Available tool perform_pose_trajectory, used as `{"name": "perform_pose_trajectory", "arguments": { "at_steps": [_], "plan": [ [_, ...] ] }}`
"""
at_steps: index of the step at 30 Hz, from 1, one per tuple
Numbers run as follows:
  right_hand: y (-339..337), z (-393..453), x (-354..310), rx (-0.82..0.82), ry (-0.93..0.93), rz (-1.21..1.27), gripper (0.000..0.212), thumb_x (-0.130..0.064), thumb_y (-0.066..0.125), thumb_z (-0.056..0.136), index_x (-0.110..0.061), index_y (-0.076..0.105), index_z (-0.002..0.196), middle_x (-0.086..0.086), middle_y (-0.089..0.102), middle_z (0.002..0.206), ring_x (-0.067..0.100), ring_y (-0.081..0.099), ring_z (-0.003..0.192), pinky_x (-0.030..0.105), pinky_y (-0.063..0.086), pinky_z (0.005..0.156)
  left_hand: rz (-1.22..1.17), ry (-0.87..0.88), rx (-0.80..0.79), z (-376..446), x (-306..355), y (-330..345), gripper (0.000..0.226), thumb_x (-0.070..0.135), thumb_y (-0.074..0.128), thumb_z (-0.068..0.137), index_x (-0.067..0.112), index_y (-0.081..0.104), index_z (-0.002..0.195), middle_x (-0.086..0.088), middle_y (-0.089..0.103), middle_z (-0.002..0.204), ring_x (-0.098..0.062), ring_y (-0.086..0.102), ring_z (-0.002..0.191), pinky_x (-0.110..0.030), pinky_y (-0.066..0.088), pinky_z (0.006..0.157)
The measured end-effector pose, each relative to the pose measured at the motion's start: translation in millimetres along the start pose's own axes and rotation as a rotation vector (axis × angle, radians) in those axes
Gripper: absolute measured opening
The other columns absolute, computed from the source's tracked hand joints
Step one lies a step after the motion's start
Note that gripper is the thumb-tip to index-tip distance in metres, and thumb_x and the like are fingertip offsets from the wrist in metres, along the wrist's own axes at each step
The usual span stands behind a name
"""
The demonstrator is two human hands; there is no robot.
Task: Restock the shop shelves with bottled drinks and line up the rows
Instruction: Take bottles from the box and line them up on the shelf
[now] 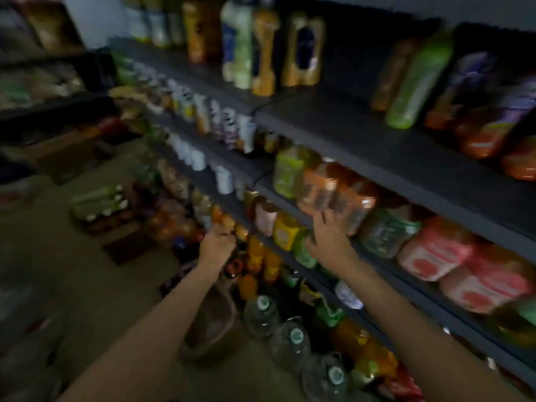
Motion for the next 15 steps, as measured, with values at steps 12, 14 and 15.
{"name": "perform_pose_trajectory", "arguments": {
  "at_steps": [12, 14, 15],
  "plan": [
    [324, 61, -168, -0.761, -0.041, 0.047, 0.02, -0.02, 0.047, 0.093, -0.009, 0.052, 0.109, 0.014, 0.049, 0.114, 0.029, 0.052, 0.106, 0.032, 0.04, 0.075, 0.011, -0.515, 0.003, 123, -279, -227, 0.04, -0.015, 0.039, 0.09, 0.009, 0.048, 0.059, 0.005, 0.048, 0.03, 0.0, 0.045, 0.027, -0.008, 0.031, 0.033],
    [360, 77, -172, -0.742, -0.047, 0.02, 0.031, -0.022, 0.047, 0.094, -0.004, 0.049, 0.119, 0.015, 0.046, 0.12, 0.03, 0.048, 0.111, 0.033, 0.04, 0.082, 0.033, -0.506, -0.061, 145, -300, -216, 0.037, -0.014, 0.037, 0.091, 0.011, 0.043, 0.065, -0.001, 0.052, 0.054, -0.004, 0.052, 0.041, -0.01, 0.037, 0.042],
    [379, 83, -175, -0.733, -0.062, 0.005, 0.03, -0.021, 0.046, 0.094, -0.004, 0.049, 0.119, 0.016, 0.047, 0.121, 0.031, 0.047, 0.113, 0.033, 0.038, 0.082, 0.047, -0.512, -0.101, 156, -315, -206, 0.035, -0.01, 0.039, 0.092, 0.014, 0.041, 0.066, -0.002, 0.048, 0.063, -0.008, 0.051, 0.05, -0.013, 0.038, 0.048]
  ]
}}
Point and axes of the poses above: each hand's wrist, its own z-axis towards the middle knuckle, its own y-axis out of the palm, x = y × z, the point moved 8 cm from there along z, towards the middle knuckle
